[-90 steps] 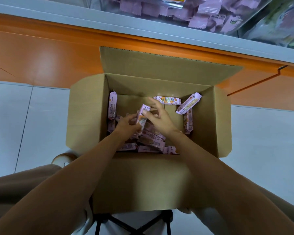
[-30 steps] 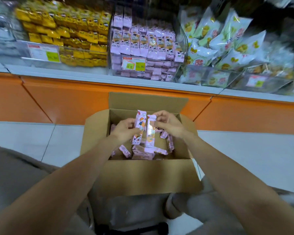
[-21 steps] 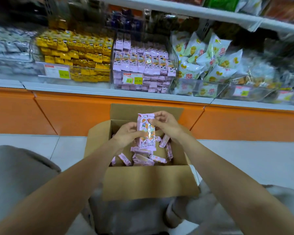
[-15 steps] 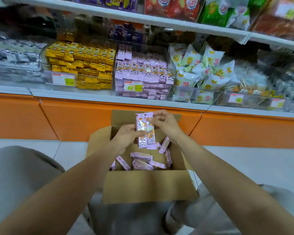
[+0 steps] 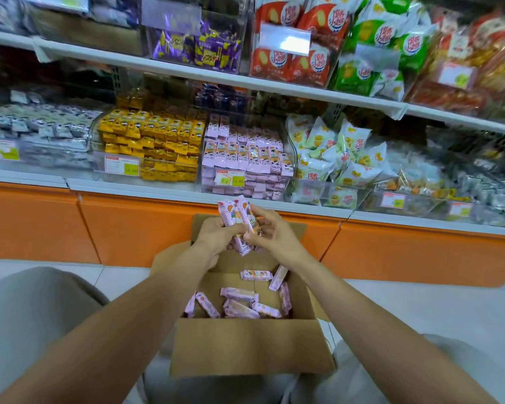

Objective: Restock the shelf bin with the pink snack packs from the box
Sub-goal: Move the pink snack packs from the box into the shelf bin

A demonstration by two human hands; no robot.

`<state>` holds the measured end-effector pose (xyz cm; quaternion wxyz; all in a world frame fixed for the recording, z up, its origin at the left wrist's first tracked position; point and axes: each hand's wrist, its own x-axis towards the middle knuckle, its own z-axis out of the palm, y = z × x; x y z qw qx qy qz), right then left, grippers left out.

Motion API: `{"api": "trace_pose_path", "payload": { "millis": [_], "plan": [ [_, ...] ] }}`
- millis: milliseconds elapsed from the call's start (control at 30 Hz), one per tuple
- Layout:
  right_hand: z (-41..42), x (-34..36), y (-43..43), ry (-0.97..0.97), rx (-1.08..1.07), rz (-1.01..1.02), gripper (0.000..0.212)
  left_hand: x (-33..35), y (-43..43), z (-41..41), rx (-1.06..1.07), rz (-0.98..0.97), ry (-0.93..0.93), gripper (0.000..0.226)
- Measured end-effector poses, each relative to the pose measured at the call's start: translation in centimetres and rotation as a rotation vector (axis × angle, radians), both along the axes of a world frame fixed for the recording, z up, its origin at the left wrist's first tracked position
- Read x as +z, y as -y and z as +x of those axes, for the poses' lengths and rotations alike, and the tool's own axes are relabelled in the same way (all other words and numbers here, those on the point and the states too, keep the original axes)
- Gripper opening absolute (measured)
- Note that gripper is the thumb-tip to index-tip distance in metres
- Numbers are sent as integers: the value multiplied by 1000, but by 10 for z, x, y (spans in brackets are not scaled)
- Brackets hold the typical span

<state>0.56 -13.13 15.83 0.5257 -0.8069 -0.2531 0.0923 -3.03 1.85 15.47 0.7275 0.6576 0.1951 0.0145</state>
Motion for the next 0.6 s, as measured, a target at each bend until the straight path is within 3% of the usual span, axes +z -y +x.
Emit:
{"api": "trace_pose_path", "payload": {
  "millis": [233, 400, 533, 600],
  "plan": [
    [11, 8, 2, 123, 137, -213, 86, 12, -4, 13, 2, -203, 24, 12],
    [31, 20, -14, 312, -46, -120, 67, 36, -6, 36, -26, -234, 89, 11],
    [64, 54, -32, 344, -135, 9, 59, 62, -22, 72, -63, -17, 202, 31],
    [92, 68, -41, 332, -206, 7, 60, 67, -37, 91, -32, 345, 314, 26]
  ]
}}
